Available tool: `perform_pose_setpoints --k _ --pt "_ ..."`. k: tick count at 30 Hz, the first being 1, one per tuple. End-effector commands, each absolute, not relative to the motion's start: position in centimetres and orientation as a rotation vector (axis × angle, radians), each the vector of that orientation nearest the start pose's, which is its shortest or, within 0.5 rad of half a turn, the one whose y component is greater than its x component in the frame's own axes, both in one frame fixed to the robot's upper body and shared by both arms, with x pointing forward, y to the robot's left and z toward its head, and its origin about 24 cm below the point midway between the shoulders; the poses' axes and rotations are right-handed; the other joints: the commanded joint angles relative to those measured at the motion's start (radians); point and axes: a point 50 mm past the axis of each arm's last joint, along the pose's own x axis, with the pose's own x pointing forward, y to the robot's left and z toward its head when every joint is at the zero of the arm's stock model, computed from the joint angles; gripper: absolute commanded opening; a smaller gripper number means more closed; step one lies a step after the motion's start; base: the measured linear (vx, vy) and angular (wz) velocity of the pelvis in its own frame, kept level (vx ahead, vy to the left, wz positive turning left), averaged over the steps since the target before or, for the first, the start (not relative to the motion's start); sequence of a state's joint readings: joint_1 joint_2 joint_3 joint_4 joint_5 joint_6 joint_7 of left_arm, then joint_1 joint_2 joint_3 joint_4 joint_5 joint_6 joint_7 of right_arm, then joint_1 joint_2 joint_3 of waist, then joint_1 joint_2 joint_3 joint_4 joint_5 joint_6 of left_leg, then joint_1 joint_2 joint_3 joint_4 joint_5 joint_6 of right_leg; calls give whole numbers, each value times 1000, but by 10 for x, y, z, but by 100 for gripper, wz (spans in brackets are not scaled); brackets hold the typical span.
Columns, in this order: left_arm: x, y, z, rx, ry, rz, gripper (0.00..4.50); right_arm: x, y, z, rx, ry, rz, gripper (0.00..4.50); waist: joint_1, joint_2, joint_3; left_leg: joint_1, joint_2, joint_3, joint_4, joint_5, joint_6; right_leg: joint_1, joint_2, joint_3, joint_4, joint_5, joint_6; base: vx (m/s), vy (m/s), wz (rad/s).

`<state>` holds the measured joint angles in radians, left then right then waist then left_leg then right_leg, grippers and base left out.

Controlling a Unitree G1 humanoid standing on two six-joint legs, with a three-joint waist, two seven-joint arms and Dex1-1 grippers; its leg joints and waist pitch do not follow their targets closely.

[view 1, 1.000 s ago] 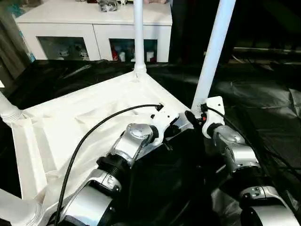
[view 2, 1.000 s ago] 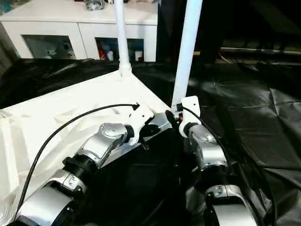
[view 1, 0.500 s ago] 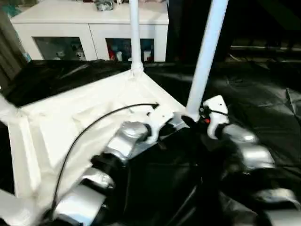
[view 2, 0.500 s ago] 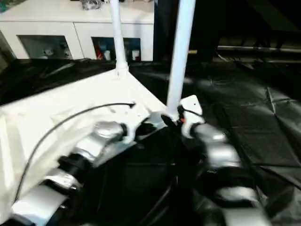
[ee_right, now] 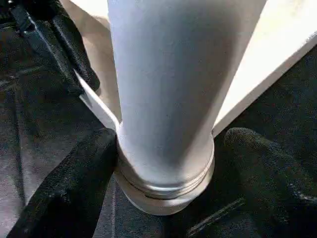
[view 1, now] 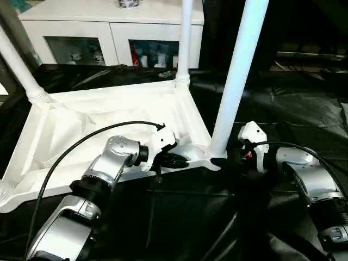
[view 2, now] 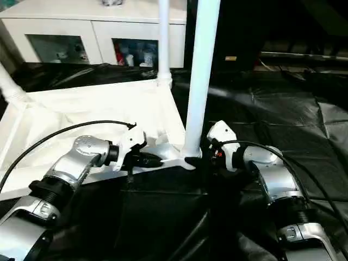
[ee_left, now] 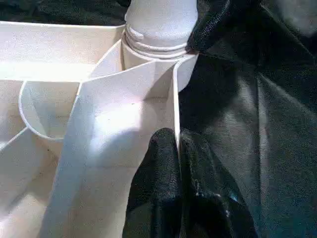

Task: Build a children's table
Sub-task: Rotate leg to tighten

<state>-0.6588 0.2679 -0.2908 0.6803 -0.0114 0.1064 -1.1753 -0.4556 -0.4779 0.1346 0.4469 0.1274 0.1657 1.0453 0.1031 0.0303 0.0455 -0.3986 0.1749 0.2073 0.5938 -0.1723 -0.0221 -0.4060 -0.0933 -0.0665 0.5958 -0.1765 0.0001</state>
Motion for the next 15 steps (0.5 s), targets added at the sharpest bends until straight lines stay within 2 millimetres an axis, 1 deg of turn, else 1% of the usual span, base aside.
perform_pose_setpoints --k 1,2,3,5,6,7,8,9,13,15 --pt "321 94 62 306 364 -1432 0 307 -186 60 -255 362 1047 378 -3 -11 -66 32 65 -27 -67 -209 72 46 -65 41 -60 -157 -268 0 0 0" --pt "321 95 62 305 365 -1434 0 307 -186 60 -252 363 1050 378 -3 -11 -66 34 65 -27 -68 -215 65 45 -65 42 -62 -165 -265 0 0 0" --pt "320 94 62 300 366 -1439 0 306 -185 59 -244 364 1058 350 -4 -17 -66 33 66 -27 -68 -212 63 46 -65 42 -61 -161 -264 0 0 0" --pt "319 95 62 296 367 -1447 0 305 -184 58 -240 364 1064 343 -3 -14 -67 31 66 -28 -67 -204 65 47 -66 42 -59 -155 -262 0 0 0" --pt "319 94 62 295 367 -1449 0 305 -184 58 -236 362 1065 343 -3 -15 -67 31 65 -27 -67 -197 69 47 -65 42 -58 -148 -263 0 0 0" --pt "318 94 62 295 368 -1451 0 305 -183 58 -229 359 1068 329 -3 -14 -67 30 64 -27 -66 -193 71 47 -65 42 -58 -144 -263 0 0 0" --pt "318 94 62 296 368 -1452 0 305 -183 58 -225 357 1069 329 -3 -14 -68 30 63 -27 -65 -182 74 47 -65 41 -57 -137 -264 0 0 0" --pt "318 94 62 296 369 -1452 0 306 -182 58 -222 356 1071 313 -3 -14 -68 30 63 -27 -64 -175 78 47 -64 41 -56 -129 -265 0 0 0" --pt "317 93 61 294 370 -1455 0 304 -181 56 -214 356 1082 281 -3 -15 -68 30 63 -27 -64 -174 80 47 -64 41 -56 -130 -266 0 0 0" --pt "317 93 61 293 373 -1456 0 303 -180 55 -206 358 1090 276 -4 -16 -69 29 63 -27 -63 -167 83 48 -64 41 -55 -125 -266 0 0 0"
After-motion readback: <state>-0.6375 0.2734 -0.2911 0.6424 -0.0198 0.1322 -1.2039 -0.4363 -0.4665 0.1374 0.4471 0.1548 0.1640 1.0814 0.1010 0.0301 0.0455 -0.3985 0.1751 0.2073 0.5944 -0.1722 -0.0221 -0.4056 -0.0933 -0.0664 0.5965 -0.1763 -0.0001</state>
